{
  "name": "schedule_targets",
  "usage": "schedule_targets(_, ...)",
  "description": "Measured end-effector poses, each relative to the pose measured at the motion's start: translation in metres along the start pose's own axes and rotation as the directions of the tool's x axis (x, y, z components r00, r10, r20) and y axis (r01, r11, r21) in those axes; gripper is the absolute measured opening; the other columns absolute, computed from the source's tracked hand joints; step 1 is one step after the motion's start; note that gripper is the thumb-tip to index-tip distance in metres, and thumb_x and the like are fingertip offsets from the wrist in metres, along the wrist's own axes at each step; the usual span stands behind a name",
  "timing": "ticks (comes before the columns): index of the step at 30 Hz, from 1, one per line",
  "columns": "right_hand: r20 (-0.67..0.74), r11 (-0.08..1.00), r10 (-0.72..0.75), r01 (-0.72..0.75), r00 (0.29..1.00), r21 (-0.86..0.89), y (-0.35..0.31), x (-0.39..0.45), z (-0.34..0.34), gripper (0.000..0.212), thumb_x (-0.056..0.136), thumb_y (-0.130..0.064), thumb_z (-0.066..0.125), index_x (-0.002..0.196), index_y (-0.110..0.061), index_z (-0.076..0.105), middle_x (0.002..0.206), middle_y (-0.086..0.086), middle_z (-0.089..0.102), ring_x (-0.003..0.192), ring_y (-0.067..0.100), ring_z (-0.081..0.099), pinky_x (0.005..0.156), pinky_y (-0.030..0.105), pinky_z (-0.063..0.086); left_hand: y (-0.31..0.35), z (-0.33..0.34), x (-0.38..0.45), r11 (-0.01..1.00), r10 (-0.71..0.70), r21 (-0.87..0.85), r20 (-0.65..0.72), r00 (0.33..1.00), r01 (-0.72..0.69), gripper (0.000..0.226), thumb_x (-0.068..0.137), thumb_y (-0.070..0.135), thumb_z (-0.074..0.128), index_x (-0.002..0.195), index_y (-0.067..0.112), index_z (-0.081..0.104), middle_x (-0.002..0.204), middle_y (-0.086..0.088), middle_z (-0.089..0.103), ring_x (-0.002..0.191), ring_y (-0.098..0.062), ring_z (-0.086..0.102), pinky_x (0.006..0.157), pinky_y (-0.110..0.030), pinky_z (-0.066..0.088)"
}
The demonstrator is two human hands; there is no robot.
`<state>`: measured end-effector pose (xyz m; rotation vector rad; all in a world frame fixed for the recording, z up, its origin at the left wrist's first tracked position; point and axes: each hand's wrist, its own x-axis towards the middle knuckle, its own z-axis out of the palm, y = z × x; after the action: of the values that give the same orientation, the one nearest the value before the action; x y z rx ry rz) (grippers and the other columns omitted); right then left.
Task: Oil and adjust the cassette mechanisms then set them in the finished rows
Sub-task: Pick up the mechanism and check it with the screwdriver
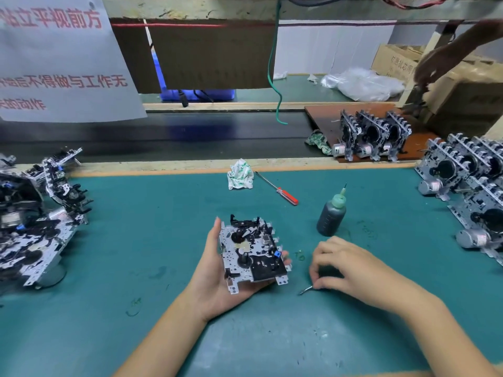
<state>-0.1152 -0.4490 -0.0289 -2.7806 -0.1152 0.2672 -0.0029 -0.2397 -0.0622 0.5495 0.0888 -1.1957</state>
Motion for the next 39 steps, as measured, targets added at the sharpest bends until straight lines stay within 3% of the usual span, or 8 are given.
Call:
schedule_targets(5, 0.101, 0.972, -0.014, -0.01, 0.995, 0.234, -0.009, 0.002, -0.003, 0.015, 0.097, -0.03, 0.049, 0.083, -0.032, 0.045, 0.079, -0.015, 0.061, 0.078, -0.003, 0.048, 0.072, 0.012, 0.034, 0.003, -0.006, 0.002, 1.0, 0.003, -0.018, 0.005, 1.0, -0.003, 0.095, 0.066, 0.068, 0.056, 0.127, -0.005, 0.055, 0.134, -0.033, 0.048, 0.122, -0.043, 0.051, 0.105, -0.051, 0.037)
schedule_targets(9, -0.02, 0.692, -0.061, 0.057, 0.998, 0.72, -0.018, 0.012, -0.007, 0.015, 0.097, -0.029, 0.042, 0.091, -0.016, 0.042, 0.055, -0.001, 0.047, 0.054, 0.006, 0.046, 0.058, 0.012, 0.038, 0.003, -0.007, 0.003, 0.999, 0.014, 0.051, -0.018, 1.0, -0.013, 0.093, 0.072, 0.07, 0.049, 0.129, -0.002, 0.055, 0.135, -0.03, 0.049, 0.121, -0.041, 0.053, 0.108, -0.049, 0.034)
schedule_targets(11, -0.062, 0.674, -0.041, 0.073, 0.997, 0.735, -0.024, 0.026, -0.002, 0.015, 0.099, -0.025, 0.043, 0.087, -0.015, 0.045, 0.049, 0.0, 0.041, 0.051, 0.01, 0.042, 0.053, 0.009, 0.036, 0.003, -0.007, 0.004, 0.997, 0.027, 0.079, -0.049, 0.998, -0.023, 0.09, 0.075, 0.072, 0.045, 0.127, 0.0, 0.058, 0.134, -0.027, 0.051, 0.117, -0.038, 0.057, 0.105, -0.047, 0.038)
schedule_targets(16, 0.088, 0.65, 0.037, -0.091, 0.995, 0.754, -0.025, 0.044, 0.015, 0.035, 0.099, -0.027, 0.046, 0.065, -0.019, 0.052, 0.04, -0.005, 0.046, 0.038, 0.011, 0.031, 0.041, 0.014, 0.028, 0.001, -0.011, 0.009, 0.991, 0.053, 0.125, -0.118, 0.992, -0.038, 0.082, 0.082, 0.072, 0.035, 0.117, 0.004, 0.066, 0.126, -0.02, 0.06, 0.104, -0.031, 0.065, 0.096, -0.042, 0.045)
schedule_targets(22, 0.197, 0.575, 0.003, -0.163, 0.98, 0.802, -0.022, 0.039, 0.019, 0.03, 0.1, -0.028, 0.043, 0.074, -0.015, 0.047, 0.055, 0.004, 0.064, 0.039, 0.012, 0.053, 0.039, 0.019, 0.04, 0.0, -0.017, 0.014, 0.986, 0.049, 0.162, -0.116, 0.992, -0.03, 0.082, 0.085, 0.072, 0.03, 0.11, 0.006, 0.071, 0.122, -0.018, 0.063, 0.104, -0.029, 0.065, 0.093, -0.041, 0.046)
schedule_targets(28, 0.119, 0.644, 0.055, -0.126, 0.991, 0.754, -0.023, 0.036, 0.022, 0.033, 0.1, -0.03, 0.041, 0.07, -0.019, 0.048, 0.038, -0.005, 0.047, 0.034, 0.006, 0.029, 0.043, 0.009, 0.03, 0.0, -0.016, 0.016, 0.986, 0.06, 0.162, -0.119, 0.991, -0.041, 0.083, 0.085, 0.073, 0.028, 0.105, 0.007, 0.074, 0.118, -0.018, 0.066, 0.101, -0.029, 0.067, 0.083, -0.037, 0.054)
schedule_targets(31, 0.105, 0.639, 0.08, -0.132, 0.991, 0.758, -0.026, 0.036, 0.023, 0.041, 0.101, -0.025, 0.039, 0.062, -0.016, 0.051, 0.036, -0.007, 0.044, 0.037, 0.004, 0.035, 0.052, 0.003, 0.036, 0.0, -0.015, 0.016, 0.982, 0.058, 0.183, -0.118, 0.991, -0.035, 0.087, 0.084, 0.075, 0.026, 0.107, 0.005, 0.072, 0.119, -0.022, 0.064, 0.103, -0.031, 0.066, 0.088, -0.04, 0.051)
schedule_targets(39, 0.233, 0.609, 0.099, -0.245, 0.967, 0.755, -0.028, 0.035, 0.02, 0.053, 0.1, -0.033, 0.038, 0.05, -0.02, 0.047, 0.036, -0.001, 0.044, 0.031, 0.011, 0.036, 0.036, 0.016, 0.03, -0.001, -0.009, 0.016, 0.976, 0.074, 0.214, -0.148, 0.986, -0.041, 0.087, 0.08, 0.075, 0.031, 0.116, 0.004, 0.067, 0.12, -0.027, 0.061, 0.105, -0.034, 0.064, 0.095, -0.044, 0.046)
